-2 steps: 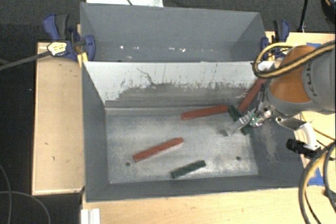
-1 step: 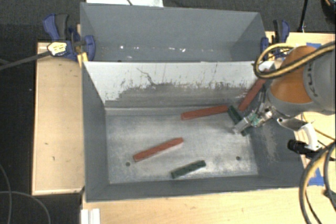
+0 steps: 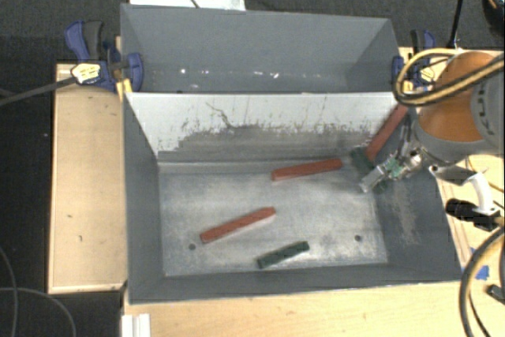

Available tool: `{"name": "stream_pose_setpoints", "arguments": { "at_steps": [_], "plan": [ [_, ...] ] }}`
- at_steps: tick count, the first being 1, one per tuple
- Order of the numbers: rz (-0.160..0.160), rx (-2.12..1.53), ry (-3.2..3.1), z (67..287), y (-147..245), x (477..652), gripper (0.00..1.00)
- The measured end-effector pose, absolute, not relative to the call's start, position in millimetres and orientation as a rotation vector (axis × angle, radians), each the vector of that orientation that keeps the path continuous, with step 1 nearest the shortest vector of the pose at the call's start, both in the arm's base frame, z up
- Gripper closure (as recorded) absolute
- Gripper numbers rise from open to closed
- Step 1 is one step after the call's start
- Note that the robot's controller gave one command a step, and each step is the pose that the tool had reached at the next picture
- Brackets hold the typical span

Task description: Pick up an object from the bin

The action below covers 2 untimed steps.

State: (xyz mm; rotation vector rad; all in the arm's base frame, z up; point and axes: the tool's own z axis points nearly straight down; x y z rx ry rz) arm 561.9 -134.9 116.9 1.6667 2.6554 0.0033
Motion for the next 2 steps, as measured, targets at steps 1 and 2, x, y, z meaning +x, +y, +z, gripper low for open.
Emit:
{"name": "stream_pose_setpoints", "arguments": {
  "at_steps": [1, 2],
  "plan": [
    [0.004, 1.655, 2.661, 185.4, -135.3, 563.5, 1.0],
    [0.001, 1.644, 2.672, 193.7, -135.6, 564.3, 1.0]
  ]
}}
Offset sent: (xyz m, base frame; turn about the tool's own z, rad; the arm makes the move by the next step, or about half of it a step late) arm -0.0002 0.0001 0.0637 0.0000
